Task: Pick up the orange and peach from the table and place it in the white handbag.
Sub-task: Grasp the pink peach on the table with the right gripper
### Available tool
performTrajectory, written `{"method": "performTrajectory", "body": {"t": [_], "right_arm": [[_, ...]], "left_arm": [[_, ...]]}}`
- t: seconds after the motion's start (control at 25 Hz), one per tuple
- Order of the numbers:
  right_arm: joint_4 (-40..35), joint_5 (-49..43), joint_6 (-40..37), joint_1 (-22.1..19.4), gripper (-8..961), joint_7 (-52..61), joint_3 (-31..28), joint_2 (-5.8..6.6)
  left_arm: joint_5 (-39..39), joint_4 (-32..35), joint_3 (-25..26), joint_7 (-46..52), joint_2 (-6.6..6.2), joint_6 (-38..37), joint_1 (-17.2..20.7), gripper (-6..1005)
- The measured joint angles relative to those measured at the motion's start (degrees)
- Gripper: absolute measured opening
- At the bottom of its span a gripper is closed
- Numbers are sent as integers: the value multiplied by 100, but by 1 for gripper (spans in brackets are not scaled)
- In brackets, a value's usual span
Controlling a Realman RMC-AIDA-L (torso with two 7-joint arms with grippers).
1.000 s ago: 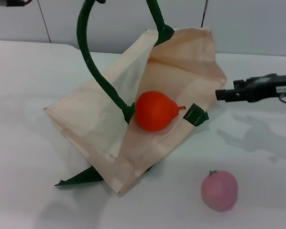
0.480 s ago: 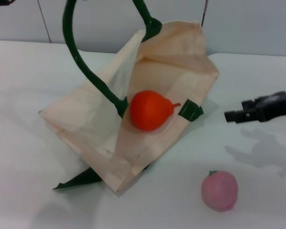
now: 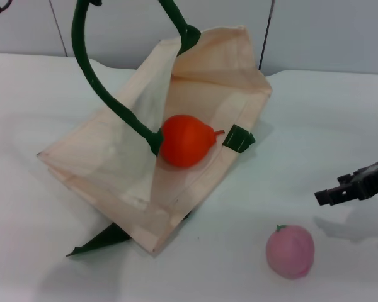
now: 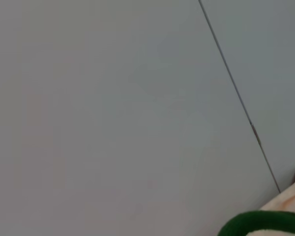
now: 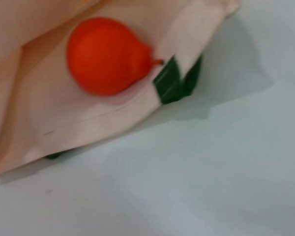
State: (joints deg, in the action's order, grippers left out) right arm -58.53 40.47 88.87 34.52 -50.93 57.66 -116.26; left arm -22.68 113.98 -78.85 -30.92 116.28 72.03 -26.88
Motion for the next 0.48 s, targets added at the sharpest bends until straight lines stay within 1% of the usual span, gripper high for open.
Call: {"method": "performTrajectory", "body": {"t": [0.16,0.48], "right_arm": [[-1,32,239,47,804,60,38,-9],[47,70,623,99,803,220,365,-16]], "left_arm": [[8,-85,20,-21,-4,23,0,118],[150,-170,22,-25,-16,62,-1,118]]}}
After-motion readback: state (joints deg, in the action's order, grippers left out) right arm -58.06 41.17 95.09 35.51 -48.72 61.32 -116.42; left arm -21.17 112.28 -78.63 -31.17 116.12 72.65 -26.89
